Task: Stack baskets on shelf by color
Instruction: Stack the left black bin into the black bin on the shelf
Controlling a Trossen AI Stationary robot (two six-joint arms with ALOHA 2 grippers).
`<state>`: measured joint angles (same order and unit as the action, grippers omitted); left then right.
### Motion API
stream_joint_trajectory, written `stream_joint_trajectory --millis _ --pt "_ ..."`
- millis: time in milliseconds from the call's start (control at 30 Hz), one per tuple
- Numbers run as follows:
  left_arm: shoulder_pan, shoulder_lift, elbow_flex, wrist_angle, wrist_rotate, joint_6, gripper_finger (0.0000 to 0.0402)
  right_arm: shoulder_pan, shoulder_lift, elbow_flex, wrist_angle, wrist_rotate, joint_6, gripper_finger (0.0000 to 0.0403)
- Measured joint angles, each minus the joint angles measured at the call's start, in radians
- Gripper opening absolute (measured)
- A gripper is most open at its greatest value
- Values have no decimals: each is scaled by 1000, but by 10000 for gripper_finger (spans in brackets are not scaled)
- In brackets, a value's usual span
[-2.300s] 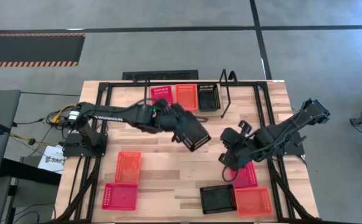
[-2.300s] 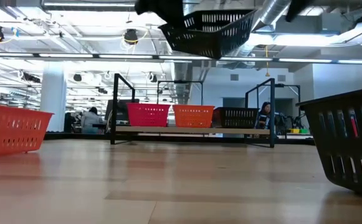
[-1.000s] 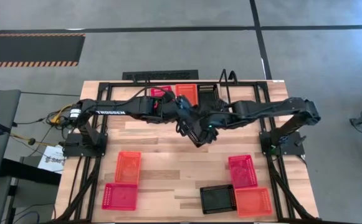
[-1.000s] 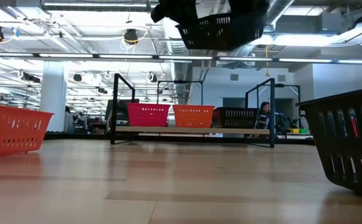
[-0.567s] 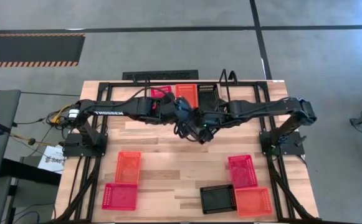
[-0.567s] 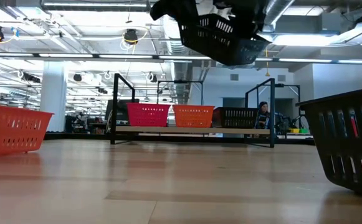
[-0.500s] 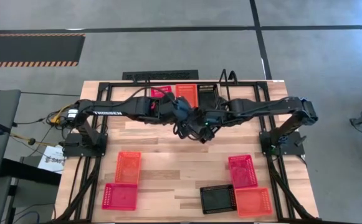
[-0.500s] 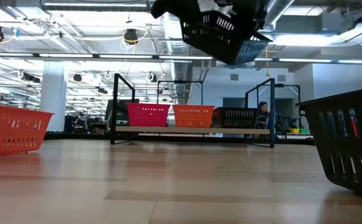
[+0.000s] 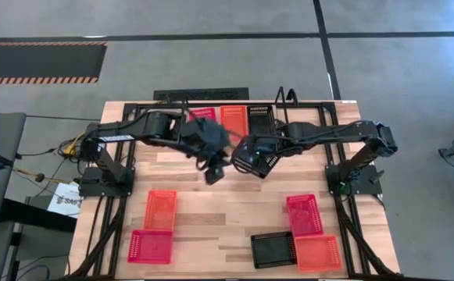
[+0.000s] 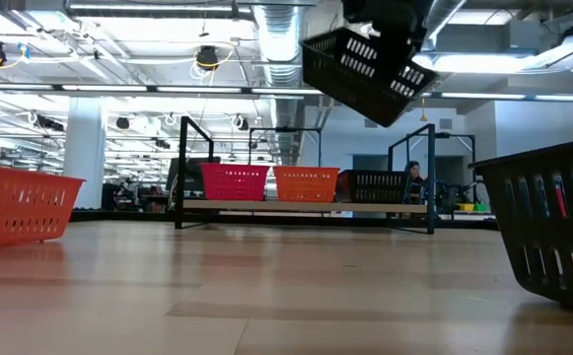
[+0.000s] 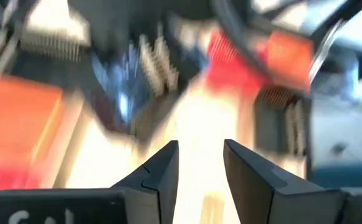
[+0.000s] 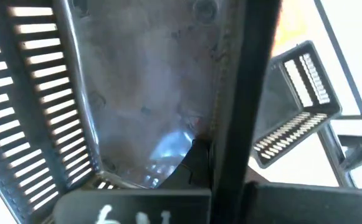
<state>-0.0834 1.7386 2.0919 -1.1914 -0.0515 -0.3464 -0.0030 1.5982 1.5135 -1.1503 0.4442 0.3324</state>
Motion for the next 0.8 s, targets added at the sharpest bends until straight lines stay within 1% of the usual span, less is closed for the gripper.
stream_joint_trajectory --millis 67,167,233,300,467,533,667,800 --pt "-24 0 1 -110 -55 -43 113 -28 0 0 -11 7 -10 1" --pt "-64 1 -10 -249 -184 -139 113 -96 0 0 7 -2 -26 1" --pt "-89 1 -25 -294 -258 -196 113 -155 0 0 38 -38 -27 1" --pt "-111 2 -40 -311 -292 -238 113 -217 0 0 90 -100 -27 1" --pt "-141 2 -76 -285 -295 -239 111 -367 0 0 217 -260 11 0" --pt "-142 3 -86 -273 -294 -230 107 -413 0 0 240 -300 47 0" --pt "-139 2 -86 -256 -298 -214 96 -474 0 0 248 -352 114 0" --pt "-127 2 -86 -244 -298 -176 86 -510 -1 0 252 -447 108 0"
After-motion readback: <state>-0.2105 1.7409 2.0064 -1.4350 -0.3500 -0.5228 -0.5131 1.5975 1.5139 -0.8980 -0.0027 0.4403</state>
